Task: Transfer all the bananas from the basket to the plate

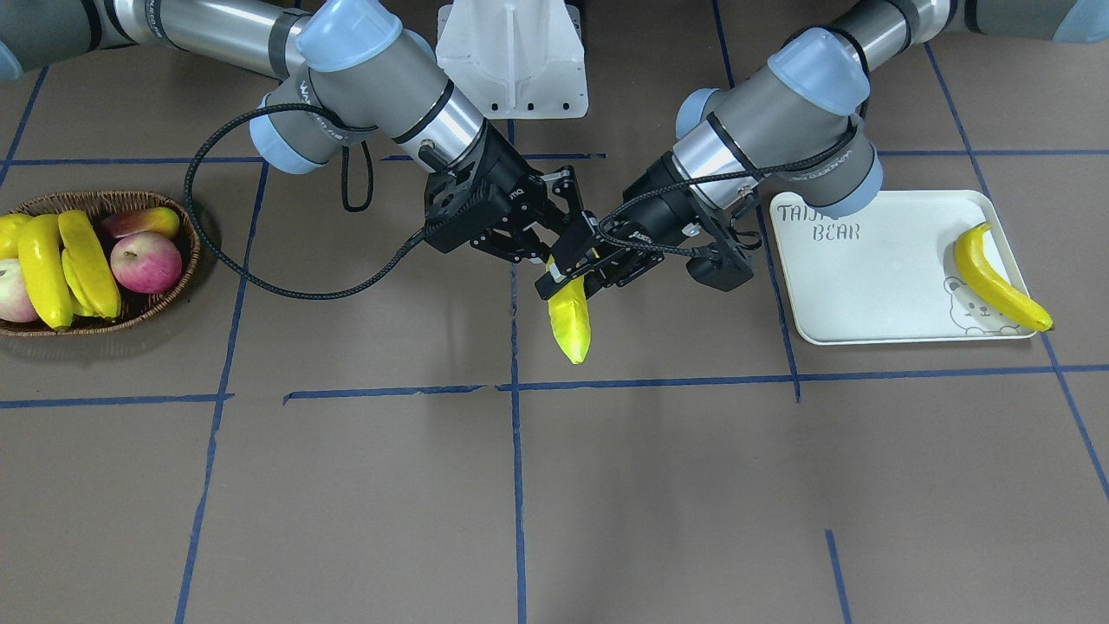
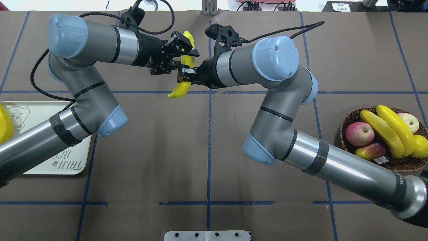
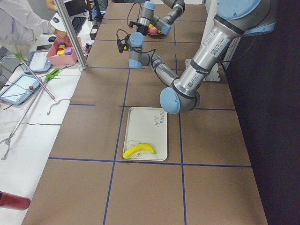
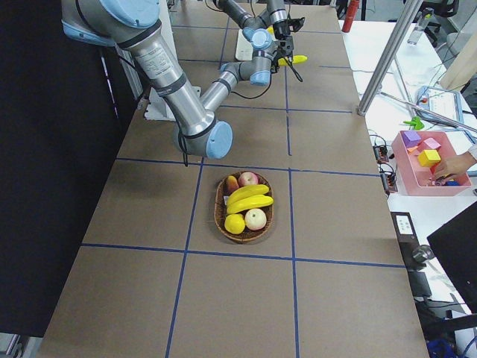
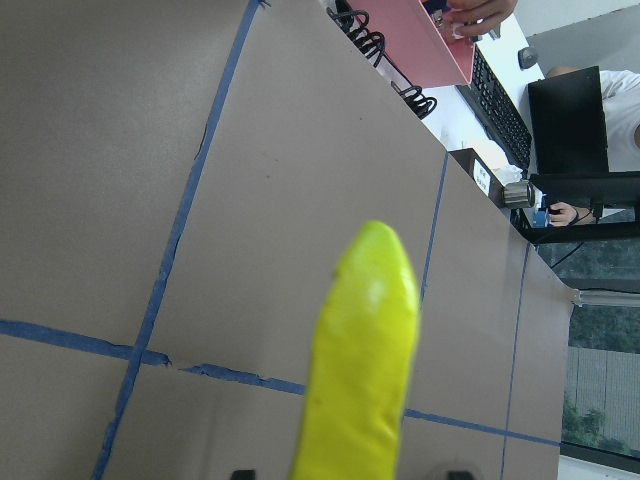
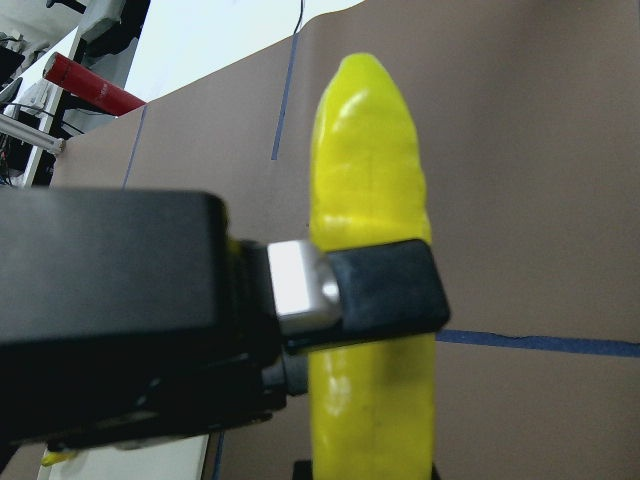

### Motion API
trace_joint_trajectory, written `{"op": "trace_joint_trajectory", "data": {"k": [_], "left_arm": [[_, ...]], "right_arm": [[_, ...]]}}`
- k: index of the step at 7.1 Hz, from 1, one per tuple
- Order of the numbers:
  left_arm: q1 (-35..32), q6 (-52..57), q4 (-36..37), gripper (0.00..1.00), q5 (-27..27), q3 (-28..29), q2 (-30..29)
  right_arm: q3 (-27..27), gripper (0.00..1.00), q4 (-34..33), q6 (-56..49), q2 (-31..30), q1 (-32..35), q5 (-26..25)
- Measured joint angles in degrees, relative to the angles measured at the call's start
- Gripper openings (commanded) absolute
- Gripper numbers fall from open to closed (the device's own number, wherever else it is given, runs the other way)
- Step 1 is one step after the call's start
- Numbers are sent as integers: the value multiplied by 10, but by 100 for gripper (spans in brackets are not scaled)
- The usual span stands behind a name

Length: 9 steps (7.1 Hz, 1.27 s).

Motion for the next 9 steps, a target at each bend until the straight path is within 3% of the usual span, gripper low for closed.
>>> {"op": "trace_joint_trajectory", "data": {"k": [1,2,3,4,7,9], "left_arm": [[0,0,1,33,1,0,0],[0,0,2,5,1,1,0],[0,0,3,0,2,1,1],[-1,1,4,0,2,1,2],[-5,2,6,0,2,1,7],[-15,4,6,0,1,-2,28]], "right_arm": [[2,4,0,0,-1,0,0],[3,25,0,0,-1,0,0],[3,73,0,0,-1,0,0],[4,99,0,0,-1,0,0],[25,100,-3,-1,-10,12,10],[34,100,-8,-3,-28,42,58]]}}
